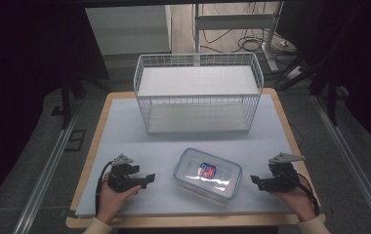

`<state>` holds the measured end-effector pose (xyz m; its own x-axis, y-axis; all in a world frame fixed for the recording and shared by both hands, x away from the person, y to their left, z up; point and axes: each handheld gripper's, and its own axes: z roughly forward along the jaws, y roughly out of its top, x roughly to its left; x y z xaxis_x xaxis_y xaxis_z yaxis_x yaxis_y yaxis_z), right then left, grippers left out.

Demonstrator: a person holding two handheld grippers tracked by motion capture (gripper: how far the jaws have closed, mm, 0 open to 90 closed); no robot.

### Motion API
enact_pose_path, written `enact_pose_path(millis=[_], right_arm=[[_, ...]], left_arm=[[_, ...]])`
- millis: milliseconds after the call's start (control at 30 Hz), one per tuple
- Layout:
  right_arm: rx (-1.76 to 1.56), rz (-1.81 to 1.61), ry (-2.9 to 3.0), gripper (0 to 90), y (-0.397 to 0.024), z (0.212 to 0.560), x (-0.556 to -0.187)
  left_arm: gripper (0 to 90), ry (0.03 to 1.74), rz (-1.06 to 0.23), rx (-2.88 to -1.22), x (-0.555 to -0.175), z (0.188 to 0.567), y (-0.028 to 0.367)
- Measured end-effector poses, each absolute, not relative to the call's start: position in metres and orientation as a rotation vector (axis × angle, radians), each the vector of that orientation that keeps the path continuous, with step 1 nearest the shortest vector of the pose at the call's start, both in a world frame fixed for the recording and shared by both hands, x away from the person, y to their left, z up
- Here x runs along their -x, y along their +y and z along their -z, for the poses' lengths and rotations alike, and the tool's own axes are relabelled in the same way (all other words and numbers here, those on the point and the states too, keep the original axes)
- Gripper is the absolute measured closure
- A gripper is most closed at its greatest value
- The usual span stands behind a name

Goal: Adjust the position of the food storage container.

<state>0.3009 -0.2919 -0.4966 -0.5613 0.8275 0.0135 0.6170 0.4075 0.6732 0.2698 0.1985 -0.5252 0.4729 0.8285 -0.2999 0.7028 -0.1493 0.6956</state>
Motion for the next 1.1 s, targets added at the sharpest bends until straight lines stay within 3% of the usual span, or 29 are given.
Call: enact_pose_path(millis=[600,1100], right_arm=[[-1.273,-0.955,2.376,19.2,-0.292,0.488,-0.298],[-1.175,-1.016,2.431,25.8,-0.263,0.447,-0.295]], left_arm=[[22.1,1.277,-0.213,-1.894,-0.268,0.523,0.198],[22.3,1.273,-0.196,-1.896,-0.268,0.524,0.197]])
